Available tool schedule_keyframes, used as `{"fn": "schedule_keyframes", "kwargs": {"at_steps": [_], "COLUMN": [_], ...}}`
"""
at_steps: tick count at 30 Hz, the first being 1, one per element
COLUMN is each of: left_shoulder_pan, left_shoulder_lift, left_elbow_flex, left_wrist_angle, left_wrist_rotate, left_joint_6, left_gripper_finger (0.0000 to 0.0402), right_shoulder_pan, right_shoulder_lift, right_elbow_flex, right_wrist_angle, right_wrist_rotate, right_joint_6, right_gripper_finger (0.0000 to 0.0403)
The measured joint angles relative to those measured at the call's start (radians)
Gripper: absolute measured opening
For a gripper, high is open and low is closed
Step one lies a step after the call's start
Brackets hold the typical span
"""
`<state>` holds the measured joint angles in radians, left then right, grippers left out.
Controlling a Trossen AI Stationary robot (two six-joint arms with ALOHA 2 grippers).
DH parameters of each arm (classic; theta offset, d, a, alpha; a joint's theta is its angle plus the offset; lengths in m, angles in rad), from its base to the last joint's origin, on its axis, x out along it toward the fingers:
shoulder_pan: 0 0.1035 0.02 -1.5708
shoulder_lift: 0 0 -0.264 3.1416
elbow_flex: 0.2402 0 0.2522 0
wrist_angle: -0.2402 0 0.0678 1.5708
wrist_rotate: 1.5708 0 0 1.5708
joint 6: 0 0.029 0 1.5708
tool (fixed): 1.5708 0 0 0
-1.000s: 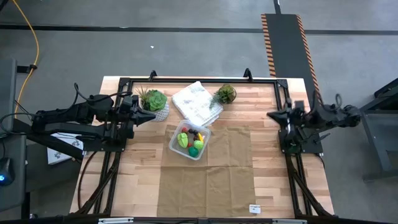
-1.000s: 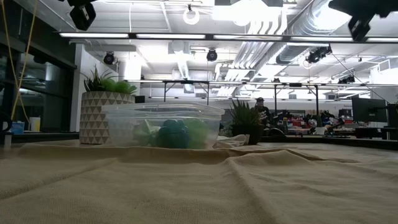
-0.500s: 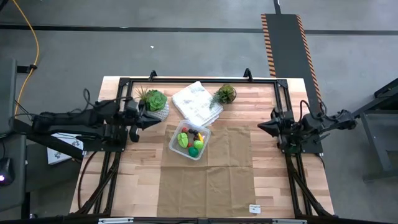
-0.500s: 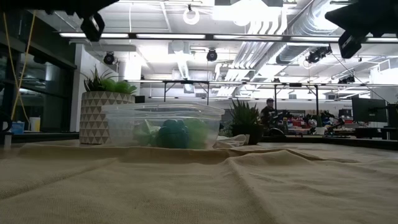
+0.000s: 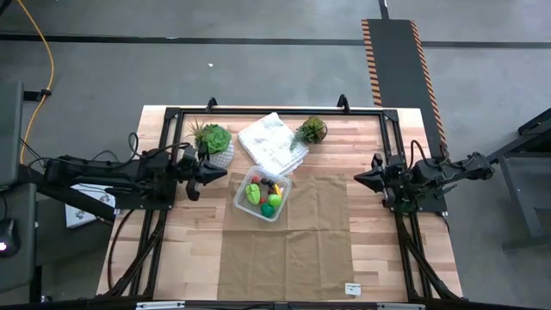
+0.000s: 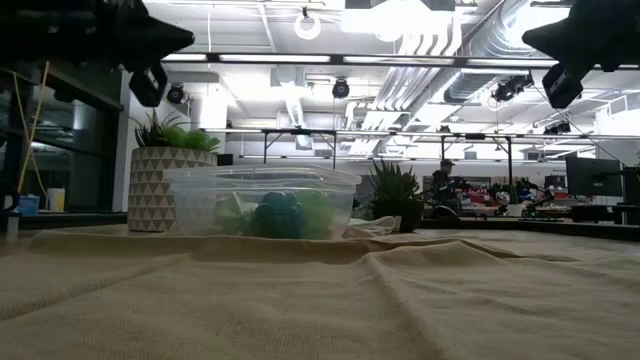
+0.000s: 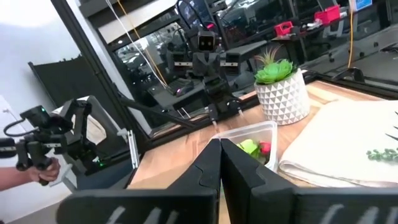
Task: Pick and placing Produce into tupperware
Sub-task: Return to Home Position
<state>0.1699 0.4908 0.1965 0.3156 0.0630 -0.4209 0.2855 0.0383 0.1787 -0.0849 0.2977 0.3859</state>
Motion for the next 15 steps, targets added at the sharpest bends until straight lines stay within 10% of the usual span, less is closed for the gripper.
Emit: {"fn": "schedule_keyframes", "kwargs": {"at_steps": [15], "left_shoulder_pan": [0.0], "left_shoulder_lift": [0.0], "left_elbow_flex": [-0.114], "left_wrist_angle": [0.141], "left_wrist_rotate": [-0.056], "left_joint_6": [0.031], "left_gripper_finger": [0.0], "right_shoulder_pan": [0.0], "right_shoulder_lift": [0.0], "right_elbow_flex": [0.0], "right_wrist_angle": [0.0], "right_wrist_rotate": [0.001], "right_joint_6": [0.067], "right_gripper_finger": [0.0]}}
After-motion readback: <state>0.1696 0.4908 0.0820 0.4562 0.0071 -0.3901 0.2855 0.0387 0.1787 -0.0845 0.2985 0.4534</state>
